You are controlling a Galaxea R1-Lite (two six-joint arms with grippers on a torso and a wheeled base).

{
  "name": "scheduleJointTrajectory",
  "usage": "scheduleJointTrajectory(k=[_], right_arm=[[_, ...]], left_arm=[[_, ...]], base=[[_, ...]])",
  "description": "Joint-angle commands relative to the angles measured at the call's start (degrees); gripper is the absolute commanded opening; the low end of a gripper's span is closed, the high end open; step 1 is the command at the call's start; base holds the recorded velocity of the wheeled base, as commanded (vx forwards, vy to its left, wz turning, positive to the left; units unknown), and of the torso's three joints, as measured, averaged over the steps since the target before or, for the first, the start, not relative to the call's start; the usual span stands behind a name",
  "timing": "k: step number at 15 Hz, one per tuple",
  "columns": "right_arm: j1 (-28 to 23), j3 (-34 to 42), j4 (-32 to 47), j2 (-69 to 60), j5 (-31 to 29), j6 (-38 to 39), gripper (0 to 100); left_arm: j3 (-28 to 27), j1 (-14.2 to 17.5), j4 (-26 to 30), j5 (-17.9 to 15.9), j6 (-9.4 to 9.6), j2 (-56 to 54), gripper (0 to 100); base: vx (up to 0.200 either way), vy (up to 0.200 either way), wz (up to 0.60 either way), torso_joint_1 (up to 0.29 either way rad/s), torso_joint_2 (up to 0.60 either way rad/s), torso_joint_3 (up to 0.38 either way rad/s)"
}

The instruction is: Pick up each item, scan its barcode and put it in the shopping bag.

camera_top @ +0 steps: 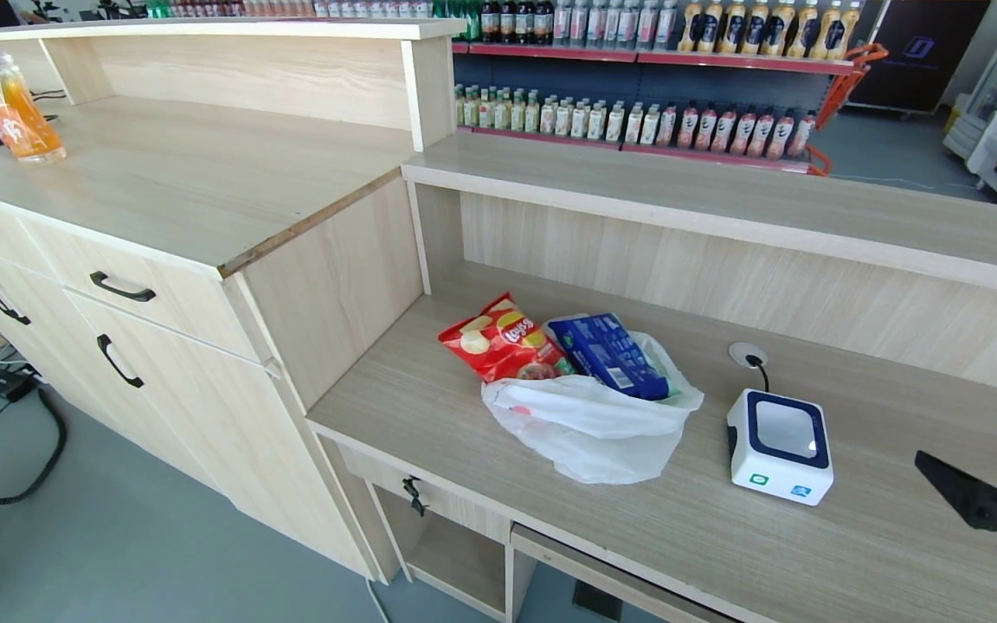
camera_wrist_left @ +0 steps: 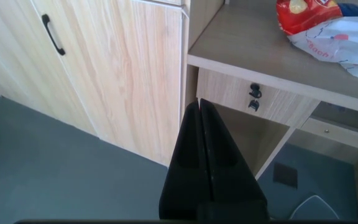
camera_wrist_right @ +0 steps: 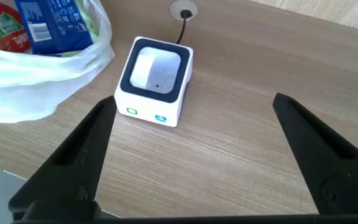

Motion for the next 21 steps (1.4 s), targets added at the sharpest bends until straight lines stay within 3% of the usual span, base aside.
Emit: scheduleJointTrajectory(k=[1,5,8,9,10,16,21], right_arm=[[0.1,5.8,0.0,-8.9,0.2,-0.5,100],[0.2,9.7,2.9,-20.9,2.7,-2.4,100],[0.2,9.7,18.5,-39.7,3.9,-2.7,100],[0.6,9.7,29.4,-53.7,4.1,-2.8,100],[1.5,8.5,36.6,-59.8,3.6,-3.4,100],[1.5,8.0,38.1,-59.8,3.5,-2.8,100],[1.5,8.1,38.0,-59.8,4.1,-2.5,100]], left_arm=[[0.0,0.0,0.0,0.0,-0.01,0.0,0],[0.0,0.0,0.0,0.0,-0.01,0.0,0],[0.0,0.0,0.0,0.0,-0.01,0.1,0],[0.0,0.0,0.0,0.0,-0.01,0.1,0],[0.0,0.0,0.0,0.0,-0.01,0.1,0],[0.0,0.0,0.0,0.0,-0.01,0.0,0],[0.0,0.0,0.0,0.0,-0.01,0.0,0]], base=[[0.0,0.0,0.0,0.0,0.0,0.0],[0.0,0.0,0.0,0.0,0.0,0.0],[0.0,0.0,0.0,0.0,0.0,0.0],[0.0,0.0,0.0,0.0,0.0,0.0],[0.0,0.0,0.0,0.0,0.0,0.0],[0.0,0.0,0.0,0.0,0.0,0.0],[0.0,0.0,-0.6,-0.071,0.21,0.129]])
